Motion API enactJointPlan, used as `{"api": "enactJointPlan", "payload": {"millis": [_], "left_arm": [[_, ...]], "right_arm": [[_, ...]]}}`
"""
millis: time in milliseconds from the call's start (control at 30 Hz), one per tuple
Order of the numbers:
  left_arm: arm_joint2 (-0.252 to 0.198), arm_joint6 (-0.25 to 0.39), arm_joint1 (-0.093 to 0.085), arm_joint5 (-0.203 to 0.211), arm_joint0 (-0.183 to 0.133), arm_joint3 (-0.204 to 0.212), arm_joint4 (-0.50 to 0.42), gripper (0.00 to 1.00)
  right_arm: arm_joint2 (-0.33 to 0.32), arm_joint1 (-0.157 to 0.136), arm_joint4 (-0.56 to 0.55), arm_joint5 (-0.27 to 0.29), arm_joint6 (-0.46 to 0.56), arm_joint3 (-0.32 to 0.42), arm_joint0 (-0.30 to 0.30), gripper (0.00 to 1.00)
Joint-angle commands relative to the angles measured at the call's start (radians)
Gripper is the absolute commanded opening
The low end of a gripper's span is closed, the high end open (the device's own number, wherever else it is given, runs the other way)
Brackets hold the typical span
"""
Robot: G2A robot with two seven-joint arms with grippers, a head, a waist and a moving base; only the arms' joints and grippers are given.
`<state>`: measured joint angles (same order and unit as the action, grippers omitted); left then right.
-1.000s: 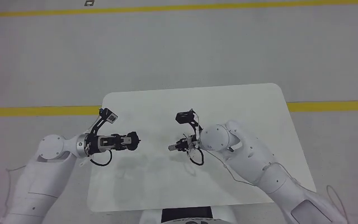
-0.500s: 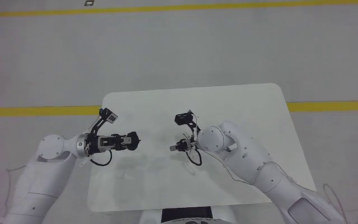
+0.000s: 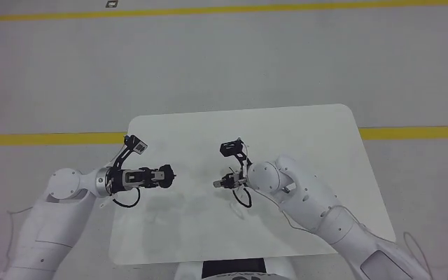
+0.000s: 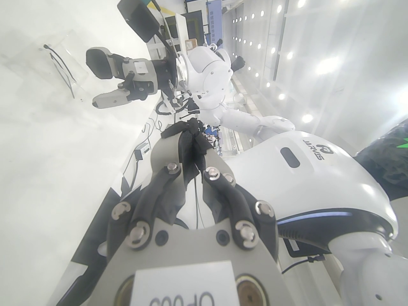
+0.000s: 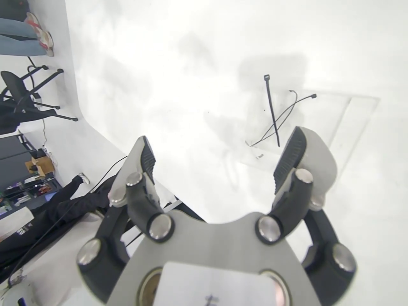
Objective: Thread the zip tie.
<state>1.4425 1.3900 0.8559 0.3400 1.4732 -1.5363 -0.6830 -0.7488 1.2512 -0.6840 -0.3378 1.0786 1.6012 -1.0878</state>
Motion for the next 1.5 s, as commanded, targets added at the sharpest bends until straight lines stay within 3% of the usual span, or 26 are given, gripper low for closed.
{"api": "enactJointPlan", "payload": {"millis": [0, 33, 67, 167, 233, 833, 1467], "left_arm": [[0.000, 0.000, 0.000, 0.000, 0.000, 0.000, 0.000, 0.00], [0.000, 0.000, 0.000, 0.000, 0.000, 0.000, 0.000, 0.00], [0.000, 0.000, 0.000, 0.000, 0.000, 0.000, 0.000, 0.00], [0.000, 0.000, 0.000, 0.000, 0.000, 0.000, 0.000, 0.00], [0.000, 0.000, 0.000, 0.000, 0.000, 0.000, 0.000, 0.00], [0.000, 0.000, 0.000, 0.000, 0.000, 0.000, 0.000, 0.00], [0.000, 0.000, 0.000, 0.000, 0.000, 0.000, 0.000, 0.00]], "right_arm": [[-0.009, -0.003, -0.013, -0.002, -0.002, 0.009, -0.008, 1.00], [-0.016, -0.005, -0.023, -0.002, -0.002, 0.014, -0.014, 1.00], [-0.022, -0.007, -0.032, -0.002, -0.001, 0.018, -0.019, 0.79], [-0.038, -0.011, -0.056, -0.002, 0.008, 0.029, -0.036, 0.49], [-0.048, -0.011, -0.068, -0.002, 0.013, 0.032, -0.047, 0.45], [-0.077, 0.019, -0.164, -0.002, 0.021, -0.001, -0.084, 0.21], [-0.067, 0.077, -0.302, -0.002, 0.033, -0.065, -0.082, 0.21]]}}
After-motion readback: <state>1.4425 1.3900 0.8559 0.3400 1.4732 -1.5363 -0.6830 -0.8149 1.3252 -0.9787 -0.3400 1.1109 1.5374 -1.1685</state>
